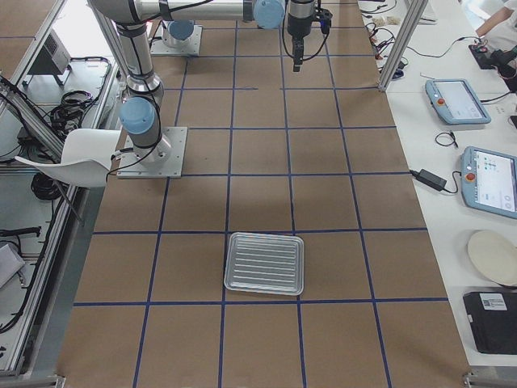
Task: Place bearing gear from tray to pile
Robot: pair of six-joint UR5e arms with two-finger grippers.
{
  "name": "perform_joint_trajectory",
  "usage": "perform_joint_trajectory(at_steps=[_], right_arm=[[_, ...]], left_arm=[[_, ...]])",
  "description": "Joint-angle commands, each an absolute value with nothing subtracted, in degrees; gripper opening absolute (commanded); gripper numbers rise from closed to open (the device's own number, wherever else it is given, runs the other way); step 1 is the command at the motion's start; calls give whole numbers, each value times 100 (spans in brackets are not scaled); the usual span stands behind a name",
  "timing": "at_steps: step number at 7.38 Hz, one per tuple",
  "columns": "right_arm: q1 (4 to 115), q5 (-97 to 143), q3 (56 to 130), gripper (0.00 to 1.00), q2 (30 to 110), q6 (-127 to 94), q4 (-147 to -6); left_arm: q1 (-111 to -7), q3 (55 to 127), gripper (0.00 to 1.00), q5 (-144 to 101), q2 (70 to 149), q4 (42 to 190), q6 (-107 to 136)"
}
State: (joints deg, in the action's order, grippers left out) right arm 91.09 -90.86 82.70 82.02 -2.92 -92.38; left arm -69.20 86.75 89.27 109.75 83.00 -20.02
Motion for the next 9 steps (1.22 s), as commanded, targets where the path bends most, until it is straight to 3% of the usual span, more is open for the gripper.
perform_joint_trajectory(at_steps=[1,5,9], right_arm=[[9097,-9140,8297,100,8191,-273,-9159],[9097,-9324,8297,100,8191,-220,-9097],[9097,-9378,8271,100,8191,-211,-9132]], left_arm=[[-7984,8402,100,8868,10452,8534,-1723],[-8858,8656,100,8868,9643,9016,-1275],[-8912,8851,100,8895,9607,9018,-1187]])
